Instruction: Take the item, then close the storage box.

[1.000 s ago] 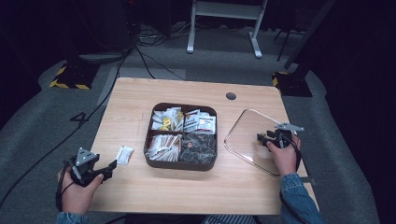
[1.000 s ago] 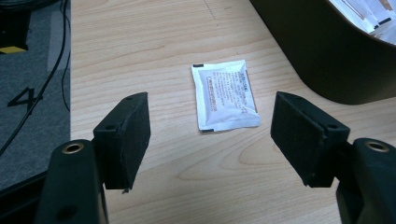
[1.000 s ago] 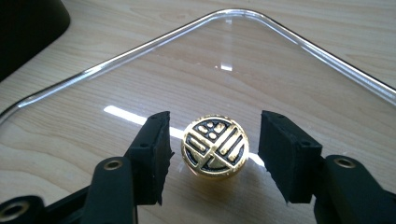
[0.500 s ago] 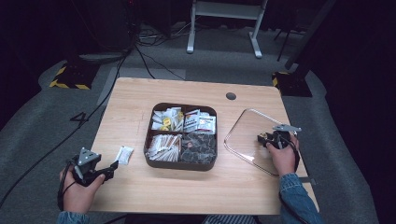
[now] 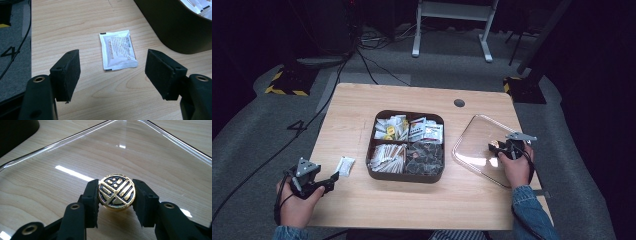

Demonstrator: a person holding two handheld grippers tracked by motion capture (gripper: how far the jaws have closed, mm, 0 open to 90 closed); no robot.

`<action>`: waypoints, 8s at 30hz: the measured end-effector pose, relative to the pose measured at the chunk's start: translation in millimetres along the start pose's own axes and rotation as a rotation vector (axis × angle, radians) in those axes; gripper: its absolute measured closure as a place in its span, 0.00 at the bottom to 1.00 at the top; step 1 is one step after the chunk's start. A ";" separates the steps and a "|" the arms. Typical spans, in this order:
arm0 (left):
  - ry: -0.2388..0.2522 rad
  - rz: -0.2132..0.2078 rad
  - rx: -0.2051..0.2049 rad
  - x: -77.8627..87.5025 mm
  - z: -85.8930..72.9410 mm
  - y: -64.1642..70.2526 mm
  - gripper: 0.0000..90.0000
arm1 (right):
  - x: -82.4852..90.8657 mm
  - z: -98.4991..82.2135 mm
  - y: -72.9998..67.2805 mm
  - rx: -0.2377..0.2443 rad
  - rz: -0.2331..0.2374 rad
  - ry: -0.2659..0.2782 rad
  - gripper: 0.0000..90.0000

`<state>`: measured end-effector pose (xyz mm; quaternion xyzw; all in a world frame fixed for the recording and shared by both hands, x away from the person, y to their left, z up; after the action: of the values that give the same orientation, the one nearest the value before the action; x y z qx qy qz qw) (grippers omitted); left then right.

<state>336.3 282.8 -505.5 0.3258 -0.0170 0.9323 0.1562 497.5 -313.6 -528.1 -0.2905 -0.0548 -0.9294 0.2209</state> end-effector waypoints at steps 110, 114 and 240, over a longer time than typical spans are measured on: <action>0.023 0.006 0.053 21.7 -2.5 -2.3 0.30 | -74.1 128.1 -263.9 0.277 0.441 -0.037 0.66; 0.023 0.011 0.055 23.0 -3.6 -3.3 0.30 | -79.3 124.7 -266.4 0.275 0.446 -0.045 0.66; -0.015 -0.034 0.041 10.4 -5.0 5.2 0.30 | 75.0 45.1 -63.5 -0.017 0.201 0.083 0.45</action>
<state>324.1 281.5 -502.7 0.3362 0.0063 0.9272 0.1654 437.6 -274.7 -446.9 -0.2576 -0.0084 -0.9141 0.3129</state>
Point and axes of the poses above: each handheld gripper's, and its own axes: x roughly backward along the jaws, z roughly out of its top, y roughly to its right, the point moved 6 cm from there along -x, roughly forward along the jaws, and after that the axes turned 4 degrees about y, right-handed, at the moved point
